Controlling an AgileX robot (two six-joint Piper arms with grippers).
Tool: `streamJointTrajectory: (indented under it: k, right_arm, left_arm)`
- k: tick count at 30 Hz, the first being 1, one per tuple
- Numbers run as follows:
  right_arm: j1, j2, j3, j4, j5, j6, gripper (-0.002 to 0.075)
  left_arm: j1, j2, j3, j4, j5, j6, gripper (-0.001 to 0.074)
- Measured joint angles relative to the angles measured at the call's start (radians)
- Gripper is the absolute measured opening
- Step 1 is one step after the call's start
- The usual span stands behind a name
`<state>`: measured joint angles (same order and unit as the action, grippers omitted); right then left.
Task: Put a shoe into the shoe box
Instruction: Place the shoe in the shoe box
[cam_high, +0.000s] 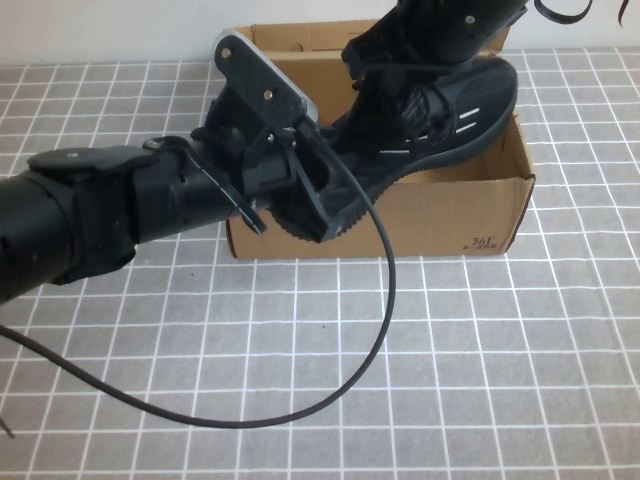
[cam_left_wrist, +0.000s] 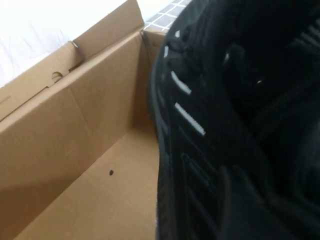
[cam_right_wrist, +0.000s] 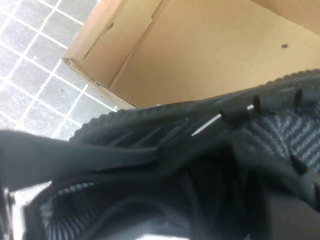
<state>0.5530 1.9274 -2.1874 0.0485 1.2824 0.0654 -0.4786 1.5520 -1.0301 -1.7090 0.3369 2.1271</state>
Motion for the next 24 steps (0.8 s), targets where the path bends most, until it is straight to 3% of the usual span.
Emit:
streamJointTrajectory:
  k: [4,6,9,11,16,18,21,24]
  right_arm:
    - [0.000,0.000,0.000,0.006,0.000,-0.008,-0.0006]
    - [0.000,0.000,0.000,0.006,0.000,-0.011,-0.0006]
    - [0.000,0.002,0.000,0.007,-0.002,-0.012,0.0006]
    - [0.000,0.002,0.000,0.008,-0.008,-0.012,0.0053]
    - [0.000,-0.012,-0.004,0.012,-0.014,-0.015,0.0299]
    - [0.000,-0.023,-0.004,0.012,-0.014,-0.015,0.0363]
    - [0.000,-0.051,-0.004,0.012,-0.014,-0.015,0.0375]
    - [0.000,-0.091,-0.004,0.012,-0.014,-0.015,0.0320]
  left_arm:
    - [-0.002,0.000,-0.002,-0.005,-0.019,0.003,0.0111]
    - [-0.002,0.000,-0.002,-0.005,-0.031,0.007,0.0071]
    - [-0.004,0.000,-0.008,-0.005,-0.043,0.011,0.0068]
    - [-0.004,0.004,-0.015,-0.005,-0.061,0.011,0.0067]
    - [-0.004,0.016,-0.026,-0.001,-0.105,0.018,0.0066]
    - [-0.004,0.016,-0.035,-0.001,-0.112,0.022,0.0065]
    - [-0.004,0.016,-0.044,-0.001,-0.114,0.037,0.0062]
    - [-0.004,0.016,-0.053,-0.001,-0.114,0.076,0.0062]
